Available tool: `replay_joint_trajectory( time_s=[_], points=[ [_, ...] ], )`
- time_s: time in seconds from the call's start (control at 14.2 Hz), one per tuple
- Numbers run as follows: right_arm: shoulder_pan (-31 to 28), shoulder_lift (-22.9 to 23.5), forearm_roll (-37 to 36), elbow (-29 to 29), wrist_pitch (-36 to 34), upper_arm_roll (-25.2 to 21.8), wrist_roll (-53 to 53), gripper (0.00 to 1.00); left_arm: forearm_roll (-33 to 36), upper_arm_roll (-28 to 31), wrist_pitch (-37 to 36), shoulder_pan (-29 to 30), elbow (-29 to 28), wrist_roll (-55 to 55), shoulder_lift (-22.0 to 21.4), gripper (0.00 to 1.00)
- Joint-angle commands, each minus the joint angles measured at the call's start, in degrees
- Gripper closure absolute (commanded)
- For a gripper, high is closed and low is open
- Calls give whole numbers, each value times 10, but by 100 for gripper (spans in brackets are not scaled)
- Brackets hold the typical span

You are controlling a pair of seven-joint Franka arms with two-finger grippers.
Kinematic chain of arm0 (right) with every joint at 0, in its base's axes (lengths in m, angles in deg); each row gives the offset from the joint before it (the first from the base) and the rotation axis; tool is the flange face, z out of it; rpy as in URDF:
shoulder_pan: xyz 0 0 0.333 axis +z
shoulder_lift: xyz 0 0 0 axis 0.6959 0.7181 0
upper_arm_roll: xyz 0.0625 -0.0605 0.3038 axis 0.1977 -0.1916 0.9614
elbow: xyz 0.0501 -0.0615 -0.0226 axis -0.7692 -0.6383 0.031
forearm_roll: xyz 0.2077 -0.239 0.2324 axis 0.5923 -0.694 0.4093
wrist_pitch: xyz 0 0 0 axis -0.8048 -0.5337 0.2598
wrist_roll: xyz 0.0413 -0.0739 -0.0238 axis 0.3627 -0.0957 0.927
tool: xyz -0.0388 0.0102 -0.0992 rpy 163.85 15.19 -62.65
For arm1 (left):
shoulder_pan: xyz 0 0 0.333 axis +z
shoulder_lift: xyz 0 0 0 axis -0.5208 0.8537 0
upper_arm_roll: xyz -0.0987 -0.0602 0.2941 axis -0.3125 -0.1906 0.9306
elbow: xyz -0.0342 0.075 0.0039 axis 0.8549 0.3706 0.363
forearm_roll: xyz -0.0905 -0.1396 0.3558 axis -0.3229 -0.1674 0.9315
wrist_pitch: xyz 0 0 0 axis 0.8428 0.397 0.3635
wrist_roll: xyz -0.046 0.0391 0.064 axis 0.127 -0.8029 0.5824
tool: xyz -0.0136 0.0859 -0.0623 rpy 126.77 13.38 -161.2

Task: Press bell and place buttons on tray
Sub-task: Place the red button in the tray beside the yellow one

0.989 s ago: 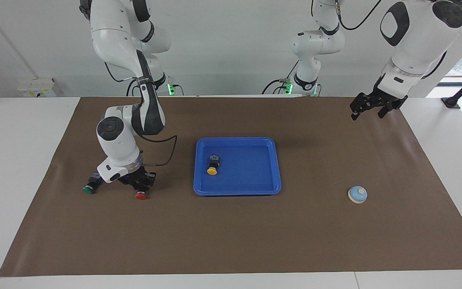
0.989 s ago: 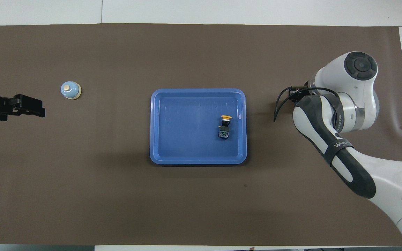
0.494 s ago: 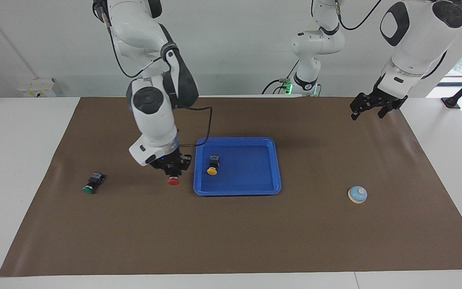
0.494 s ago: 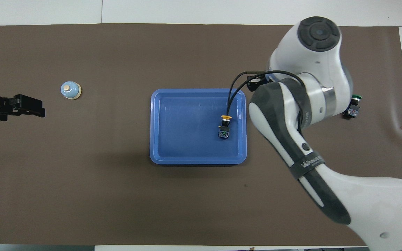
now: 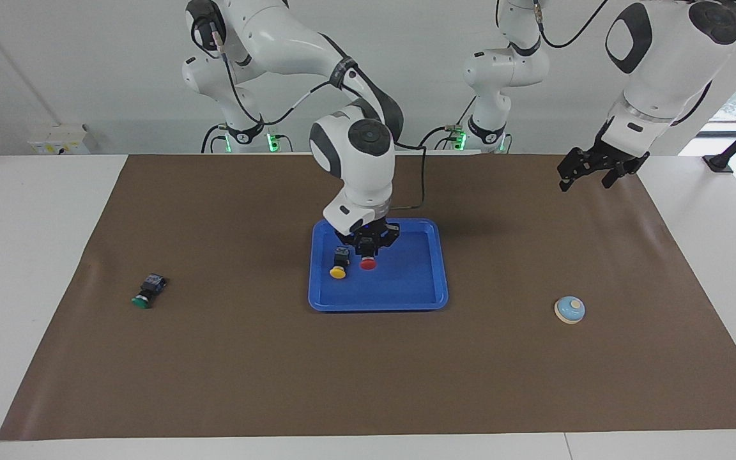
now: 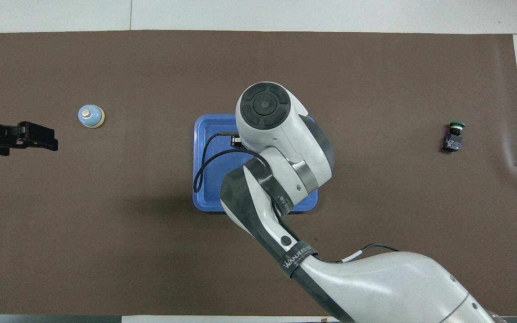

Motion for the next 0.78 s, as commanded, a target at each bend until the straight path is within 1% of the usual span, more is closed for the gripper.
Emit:
replay_joint_trajectory(
  time_s=[0.0,0.14,0.21,0.42,0.49,0.57,0.64,0.71],
  points=[
    [-6,9,3,-30,44,-2,-6,100,-11,0,-3,3,0,2,-5,0],
    [-6,-7,3,-89,101,-2,-7,100,-11,0,-3,3,0,2,-5,0],
    [-5,-13,4,-111,119,-2,-10,100,-11,0,-3,3,0,2,-5,0],
    [3,-17,7,-120,124,-2,-40,100,-11,0,-3,3,0,2,-5,0],
    [3,-17,9,-120,124,-2,-47,95,-11,0,-3,3,0,2,-5,0],
    [4,-17,9,-120,123,-2,-54,11,-11,0,-3,3,0,2,-5,0],
    [6,-17,9,-116,116,-2,-62,0,-11,0,-3,3,0,2,-5,0],
    [6,-17,9,-110,105,-2,-68,0,-11,0,-3,3,0,2,-5,0]
  ],
)
